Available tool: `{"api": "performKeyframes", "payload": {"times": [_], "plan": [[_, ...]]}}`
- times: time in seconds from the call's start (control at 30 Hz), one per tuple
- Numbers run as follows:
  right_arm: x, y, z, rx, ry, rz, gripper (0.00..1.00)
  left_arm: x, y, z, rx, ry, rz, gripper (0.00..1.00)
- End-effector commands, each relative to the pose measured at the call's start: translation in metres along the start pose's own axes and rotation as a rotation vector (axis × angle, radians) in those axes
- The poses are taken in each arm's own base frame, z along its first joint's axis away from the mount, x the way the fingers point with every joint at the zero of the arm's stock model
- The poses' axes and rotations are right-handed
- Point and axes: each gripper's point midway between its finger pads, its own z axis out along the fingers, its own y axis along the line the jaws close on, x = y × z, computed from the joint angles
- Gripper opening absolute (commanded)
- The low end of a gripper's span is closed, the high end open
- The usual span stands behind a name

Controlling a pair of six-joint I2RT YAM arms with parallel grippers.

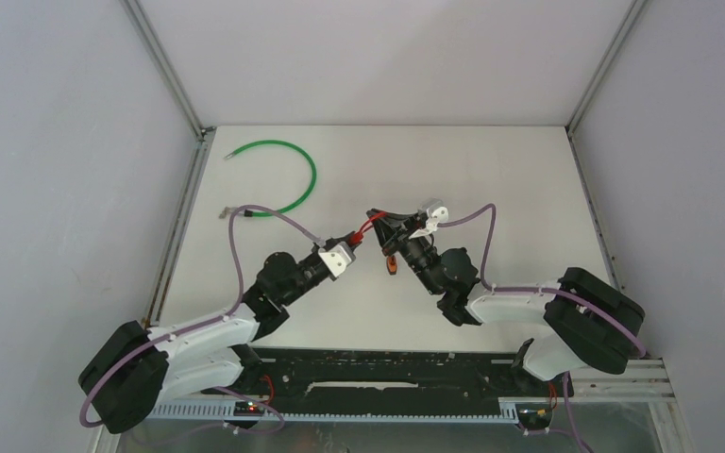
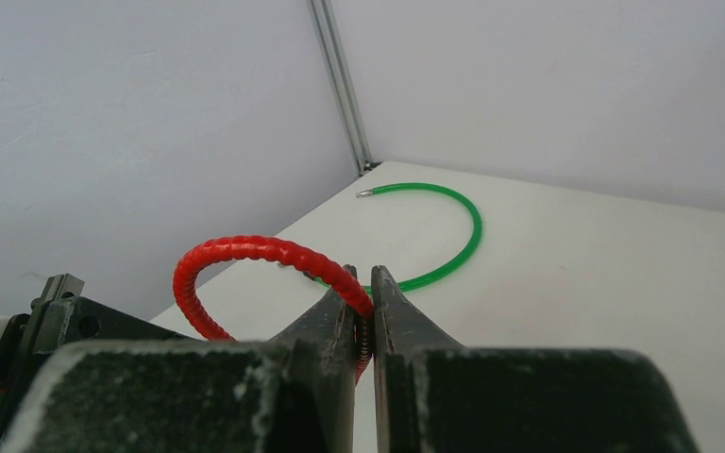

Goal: Lock with the key
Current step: Lock the lock.

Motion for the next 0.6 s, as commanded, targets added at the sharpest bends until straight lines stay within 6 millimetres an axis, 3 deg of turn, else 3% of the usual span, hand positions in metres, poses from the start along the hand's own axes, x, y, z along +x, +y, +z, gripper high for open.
{"api": "performKeyframes", "payload": {"times": [0.0,0.3,0.57], "plan": [[-0.022,0.021,0.011,-0.075,-0.066,0.050,0.00,-0.011,0.008,-0.001,-0.037,-0.045,0.000,0.00],[-0.019,0.036,0.009,-0.169,-0.050,0.055,0.00,-0.010,0.009,0.000,-0.042,-0.044,0.000,0.00],[-0.017,0.032,0.011,-0.163,-0.034,0.063,0.00,-0.013,0.012,-0.005,-0.067,-0.060,0.002,0.00]]}}
